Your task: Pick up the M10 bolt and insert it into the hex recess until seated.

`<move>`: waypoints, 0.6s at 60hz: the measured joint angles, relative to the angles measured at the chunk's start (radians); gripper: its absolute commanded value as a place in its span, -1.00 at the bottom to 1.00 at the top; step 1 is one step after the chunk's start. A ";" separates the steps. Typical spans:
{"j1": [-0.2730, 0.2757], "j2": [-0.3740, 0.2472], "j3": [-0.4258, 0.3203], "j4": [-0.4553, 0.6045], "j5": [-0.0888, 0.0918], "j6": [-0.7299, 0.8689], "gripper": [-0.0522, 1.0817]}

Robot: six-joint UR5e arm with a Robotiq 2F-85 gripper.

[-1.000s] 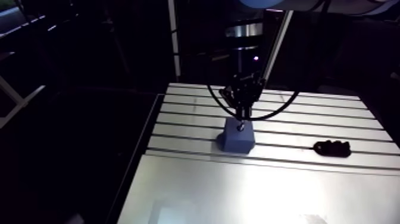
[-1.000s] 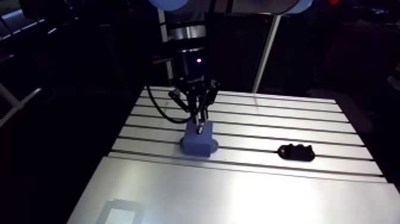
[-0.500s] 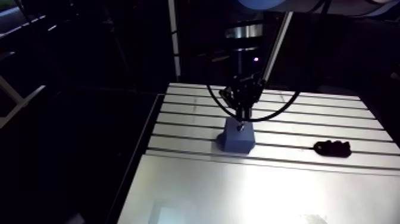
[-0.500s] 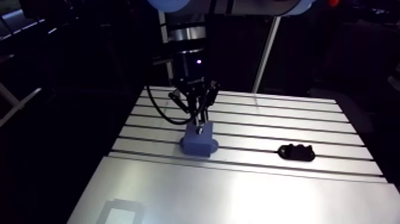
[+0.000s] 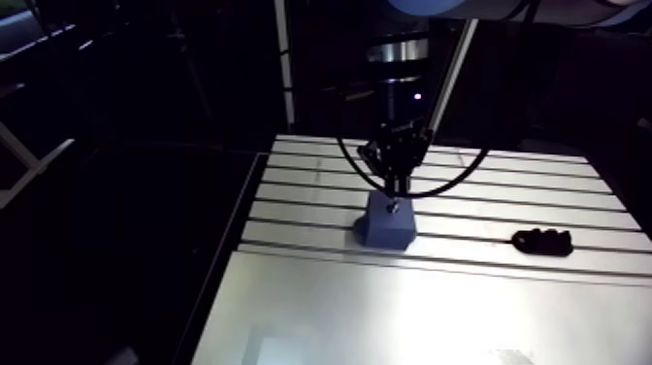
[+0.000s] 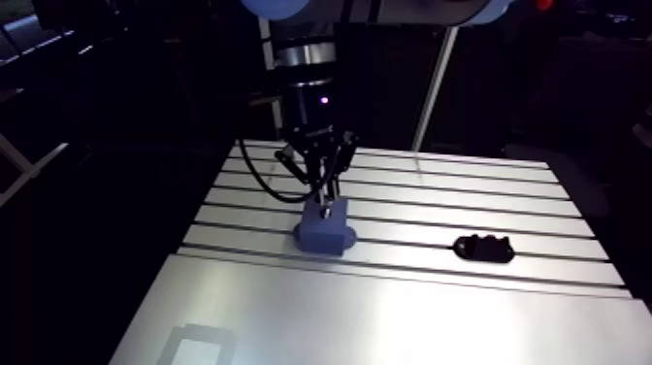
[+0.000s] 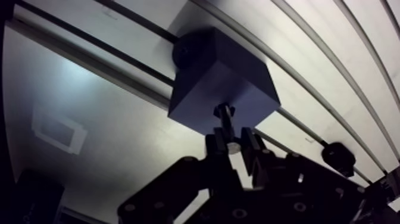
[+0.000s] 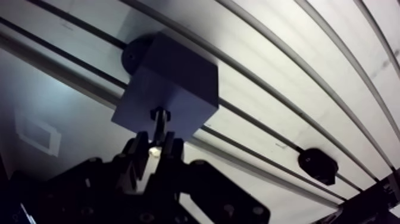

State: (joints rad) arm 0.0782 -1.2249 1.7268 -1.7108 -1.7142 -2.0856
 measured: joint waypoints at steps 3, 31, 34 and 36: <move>0.000 0.000 0.000 0.000 0.000 0.000 0.98; 0.000 0.000 -0.001 -0.002 0.000 0.000 0.98; 0.000 0.000 -0.001 -0.002 0.000 0.000 0.98; 0.000 0.000 -0.001 -0.002 0.000 0.000 0.98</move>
State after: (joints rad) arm 0.0785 -1.2247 1.7258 -1.7127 -1.7142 -2.0855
